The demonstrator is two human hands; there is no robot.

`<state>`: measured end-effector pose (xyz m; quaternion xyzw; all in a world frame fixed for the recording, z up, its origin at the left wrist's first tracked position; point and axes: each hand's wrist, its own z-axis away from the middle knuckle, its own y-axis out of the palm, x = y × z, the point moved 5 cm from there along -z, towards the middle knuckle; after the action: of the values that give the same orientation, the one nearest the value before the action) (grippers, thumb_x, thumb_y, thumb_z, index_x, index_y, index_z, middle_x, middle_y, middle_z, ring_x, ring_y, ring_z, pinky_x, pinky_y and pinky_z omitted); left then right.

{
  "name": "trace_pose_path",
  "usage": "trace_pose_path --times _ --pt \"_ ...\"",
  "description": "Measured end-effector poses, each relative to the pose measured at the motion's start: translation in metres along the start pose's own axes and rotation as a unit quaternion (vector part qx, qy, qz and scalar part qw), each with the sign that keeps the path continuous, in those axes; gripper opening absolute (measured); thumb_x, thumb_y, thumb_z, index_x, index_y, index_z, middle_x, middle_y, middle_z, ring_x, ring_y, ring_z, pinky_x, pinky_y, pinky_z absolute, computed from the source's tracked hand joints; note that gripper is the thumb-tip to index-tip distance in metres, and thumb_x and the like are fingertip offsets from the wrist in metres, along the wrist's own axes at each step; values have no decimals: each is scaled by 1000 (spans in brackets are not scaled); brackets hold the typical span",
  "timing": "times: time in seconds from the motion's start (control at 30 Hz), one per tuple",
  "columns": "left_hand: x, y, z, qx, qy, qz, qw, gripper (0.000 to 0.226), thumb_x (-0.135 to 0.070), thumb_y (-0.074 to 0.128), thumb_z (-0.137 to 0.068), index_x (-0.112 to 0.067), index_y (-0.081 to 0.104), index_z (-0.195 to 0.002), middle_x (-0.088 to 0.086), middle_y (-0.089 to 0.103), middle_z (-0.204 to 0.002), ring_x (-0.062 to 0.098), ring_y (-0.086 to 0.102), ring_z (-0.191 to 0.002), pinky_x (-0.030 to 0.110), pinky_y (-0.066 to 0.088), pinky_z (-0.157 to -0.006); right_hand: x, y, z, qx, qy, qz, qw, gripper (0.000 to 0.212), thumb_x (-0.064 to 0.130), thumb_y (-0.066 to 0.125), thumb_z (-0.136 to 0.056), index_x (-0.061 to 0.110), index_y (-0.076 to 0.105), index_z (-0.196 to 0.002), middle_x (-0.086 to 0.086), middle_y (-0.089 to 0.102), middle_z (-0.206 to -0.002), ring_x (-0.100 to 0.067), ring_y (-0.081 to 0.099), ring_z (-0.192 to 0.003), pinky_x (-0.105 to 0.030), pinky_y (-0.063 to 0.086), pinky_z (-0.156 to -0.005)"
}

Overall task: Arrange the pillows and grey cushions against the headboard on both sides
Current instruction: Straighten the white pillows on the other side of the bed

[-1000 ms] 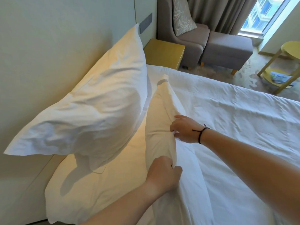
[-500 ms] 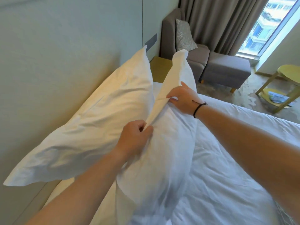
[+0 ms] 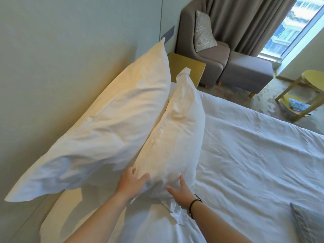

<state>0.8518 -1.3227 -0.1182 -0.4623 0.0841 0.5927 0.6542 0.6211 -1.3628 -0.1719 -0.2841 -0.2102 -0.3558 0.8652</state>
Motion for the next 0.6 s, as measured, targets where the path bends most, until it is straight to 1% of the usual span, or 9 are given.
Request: trace_pose_path --times 0.07,0.13,0.23,0.27,0.3,0.37,0.47,0.53,0.6 --pt "7 3 2 44 -39 67 996 61 -46 74 -82 -13 51 -129 6 61 -126 25 61 -110 41 49 -99 6 -4 5 -2 -18 -12 1000 96 58 62 -84 36 1 -155 1 25 -160 -21 40 -135 -39 41 -105" --pt "13 2 4 58 -77 116 989 57 -50 71 -83 -14 54 -125 7 64 -121 25 63 -105 43 50 -97 13 -10 11 -1 -34 -20 999 89 55 62 -87 33 9 -155 0 28 -158 -20 44 -130 -35 40 -105" --pt "19 -1 8 86 -110 150 979 50 -59 64 -85 -13 65 -106 6 69 -102 24 66 -91 41 52 -86 16 -14 24 5 -46 -24 999 80 51 60 -89 32 18 -154 0 28 -158 -21 37 -139 -38 35 -112" --pt "20 -2 9 73 -107 143 981 53 -59 62 -86 -10 67 -107 6 70 -101 24 66 -91 40 51 -84 13 -15 27 5 -51 -23 998 77 50 61 -90 31 22 -154 1 30 -158 -20 33 -142 -37 33 -113" --pt "20 -6 9 38 -93 107 989 57 -58 63 -87 -7 65 -114 7 69 -107 26 65 -98 40 50 -87 8 -15 30 5 -53 -22 998 74 48 61 -90 29 26 -153 2 31 -157 -19 32 -142 -36 32 -113" --pt "15 -12 12 -56 -39 -31 997 64 -56 64 -85 -11 55 -130 11 60 -129 31 56 -119 41 45 -95 -8 -15 36 7 -42 -27 999 69 45 61 -91 27 32 -151 1 35 -155 -18 33 -141 -34 31 -112" --pt "-15 -6 36 -150 99 -187 966 57 -48 64 -83 -21 49 -131 11 55 -129 34 51 -120 45 47 -92 -48 -14 44 5 -8 -67 998 64 42 63 -91 26 38 -148 -1 40 -152 -17 38 -138 -28 34 -105" --pt "-39 18 57 -164 185 -235 940 50 -42 64 -82 -24 52 -127 6 58 -121 32 56 -112 44 50 -87 -81 -20 50 -8 11 -91 996 63 41 64 -90 24 40 -147 0 42 -151 -16 42 -134 -24 37 -97" --pt "-55 55 74 -95 219 -245 940 38 -43 59 -85 -28 54 -119 -3 60 -107 25 61 -102 39 49 -79 -121 -31 57 -26 34 -115 992 63 41 65 -90 22 42 -146 0 42 -151 -17 42 -134 -29 39 -101"
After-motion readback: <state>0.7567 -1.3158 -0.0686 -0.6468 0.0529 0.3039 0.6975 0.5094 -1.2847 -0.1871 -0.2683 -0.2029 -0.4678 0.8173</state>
